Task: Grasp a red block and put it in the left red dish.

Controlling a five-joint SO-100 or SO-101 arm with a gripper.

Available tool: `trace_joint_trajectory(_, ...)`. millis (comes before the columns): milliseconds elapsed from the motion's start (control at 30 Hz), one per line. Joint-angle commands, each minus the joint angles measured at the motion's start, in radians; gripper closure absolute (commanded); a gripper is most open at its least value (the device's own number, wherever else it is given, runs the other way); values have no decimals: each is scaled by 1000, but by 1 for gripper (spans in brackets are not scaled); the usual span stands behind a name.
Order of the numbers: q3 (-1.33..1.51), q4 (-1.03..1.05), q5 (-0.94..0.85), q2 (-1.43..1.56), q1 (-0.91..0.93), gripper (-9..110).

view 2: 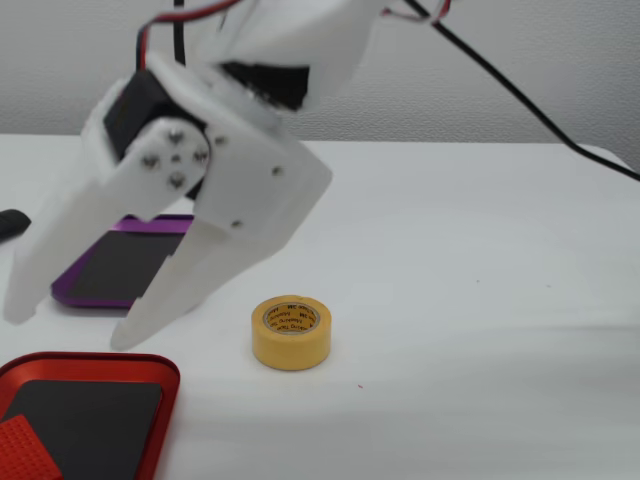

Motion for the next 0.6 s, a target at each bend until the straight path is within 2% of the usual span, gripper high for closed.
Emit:
trace_joint_trajectory(0,-135,270,3,129,-28,85)
trace_joint_trajectory(333,-86,589,34,410,-58,86)
trace_joint_trajectory(567,276,591,84,707,-51,86)
